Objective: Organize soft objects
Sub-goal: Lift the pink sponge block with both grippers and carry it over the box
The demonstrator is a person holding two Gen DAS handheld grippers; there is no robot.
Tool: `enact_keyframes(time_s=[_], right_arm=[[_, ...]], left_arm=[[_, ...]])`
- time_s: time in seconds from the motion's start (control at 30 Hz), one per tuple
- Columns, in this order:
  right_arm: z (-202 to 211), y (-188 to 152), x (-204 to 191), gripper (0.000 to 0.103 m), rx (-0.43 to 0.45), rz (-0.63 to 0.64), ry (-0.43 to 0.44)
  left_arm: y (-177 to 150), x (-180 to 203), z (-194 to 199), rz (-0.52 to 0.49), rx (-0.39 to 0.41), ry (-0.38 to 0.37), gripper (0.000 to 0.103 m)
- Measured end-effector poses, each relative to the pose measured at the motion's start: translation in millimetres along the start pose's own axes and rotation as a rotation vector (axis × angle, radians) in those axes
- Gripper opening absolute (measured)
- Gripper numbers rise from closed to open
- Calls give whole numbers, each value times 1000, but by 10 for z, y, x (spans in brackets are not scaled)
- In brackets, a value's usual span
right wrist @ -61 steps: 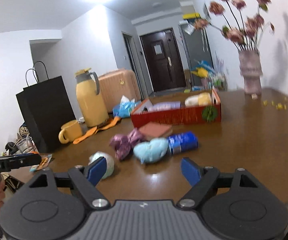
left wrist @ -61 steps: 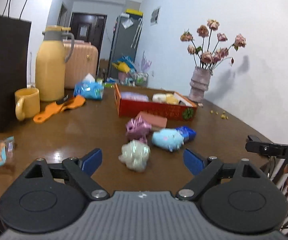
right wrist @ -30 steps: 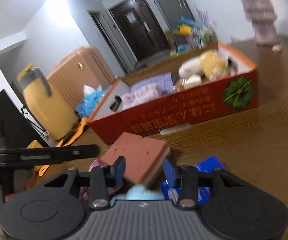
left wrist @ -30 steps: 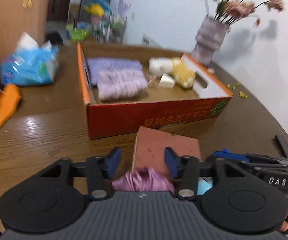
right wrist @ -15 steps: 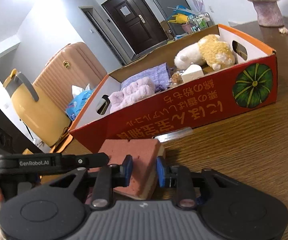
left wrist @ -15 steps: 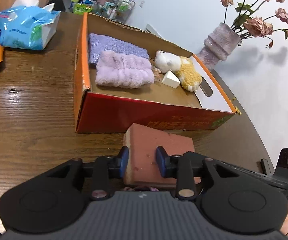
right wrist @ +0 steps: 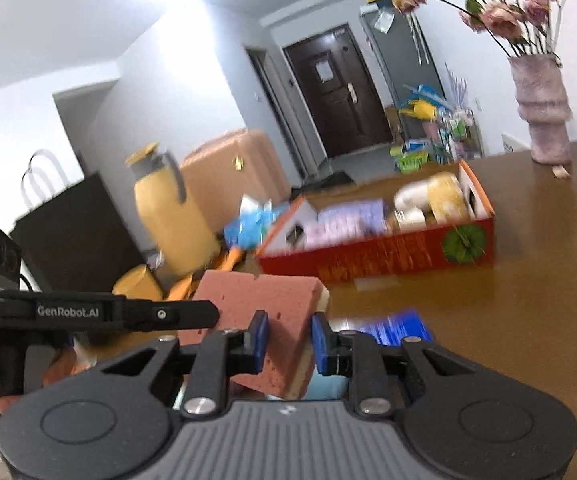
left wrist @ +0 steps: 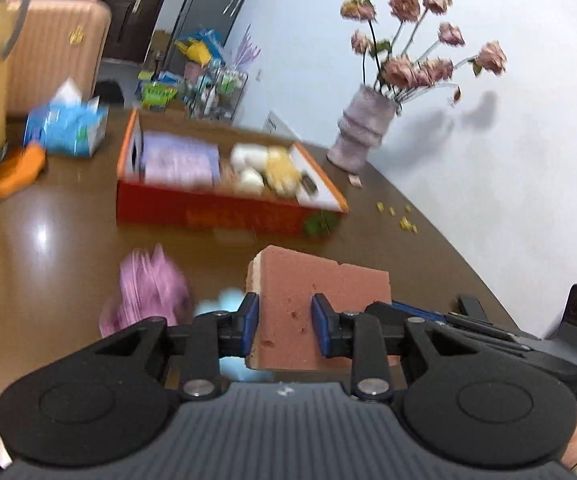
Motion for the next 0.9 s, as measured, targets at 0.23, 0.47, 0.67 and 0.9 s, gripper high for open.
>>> enact_keyframes(time_s=[0.23,0.47,0.67,0.9], right_arm=[[176,-682,259,25,-134,-79,-38],[276,-858,321,32,-111,-92,-44],[270,-910,268,34,-117,-109,-31],[213,-892,250,28,-140,-115,-26]], left_arm=[[-891,-37,-102,127,-99,36,29],[-1038,-99,-2,137,-101,38,41],[-1068,-127,-4,155,-112,11,43],[-1000,-135,-40,181,-132,-17,30]])
Point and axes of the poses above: each gripper's, at about its wrist camera, not at the fingertips, and z roughly against the way its jaws point, x to its right, y to its top, the point moved 4 cm from there along -z, roughly the way its jaws point, and after that the axes turned 5 degrees about x, right-handed, at the moved point
